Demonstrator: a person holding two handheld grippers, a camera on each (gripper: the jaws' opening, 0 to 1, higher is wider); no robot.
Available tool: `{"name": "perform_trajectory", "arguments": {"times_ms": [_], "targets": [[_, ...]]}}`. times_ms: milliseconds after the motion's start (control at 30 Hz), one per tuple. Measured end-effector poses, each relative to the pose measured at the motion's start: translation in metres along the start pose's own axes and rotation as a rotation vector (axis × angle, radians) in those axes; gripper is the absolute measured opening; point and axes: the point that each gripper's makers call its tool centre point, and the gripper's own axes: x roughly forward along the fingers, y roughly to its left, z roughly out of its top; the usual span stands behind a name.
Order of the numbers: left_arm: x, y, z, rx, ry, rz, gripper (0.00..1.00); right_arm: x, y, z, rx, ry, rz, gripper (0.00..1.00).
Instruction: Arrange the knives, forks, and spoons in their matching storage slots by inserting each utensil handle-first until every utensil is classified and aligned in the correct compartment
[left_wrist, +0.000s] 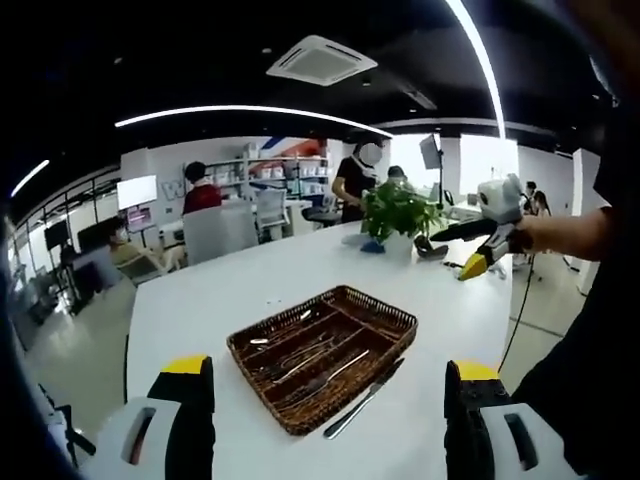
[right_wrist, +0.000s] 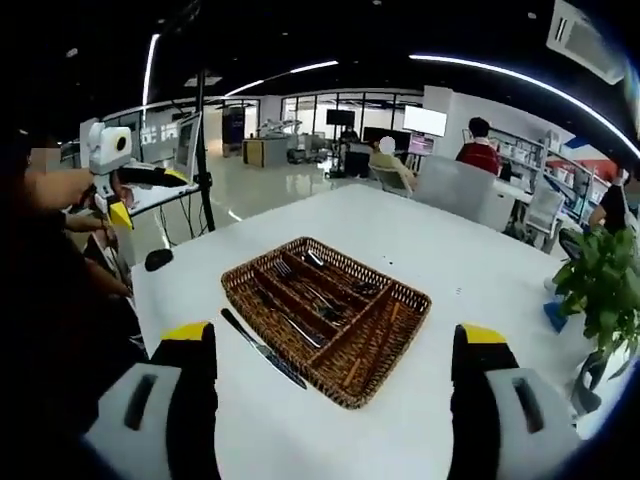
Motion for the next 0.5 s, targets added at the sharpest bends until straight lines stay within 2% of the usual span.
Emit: {"name": "perform_trajectory", "arguments": {"times_ms": [133,300,500], "targets": [[0.001,-0.002,0.004,-0.009,-0.004,0.017,1.0,-0.001,-0.003,-0.003,-0.001,-0.004,0.004,0.99],[0.008,-0.002,0.006,0.027,0.0,0.018,1.0,0.004,-0.003,-0.006,-0.015,-0.016,0.029,0.99],[0.013,0.001,-0.002,0.002,-0.002,0.015,1.0,0.013,0.007,-0.005,-0.038,0.006,0.061,0.99]]}}
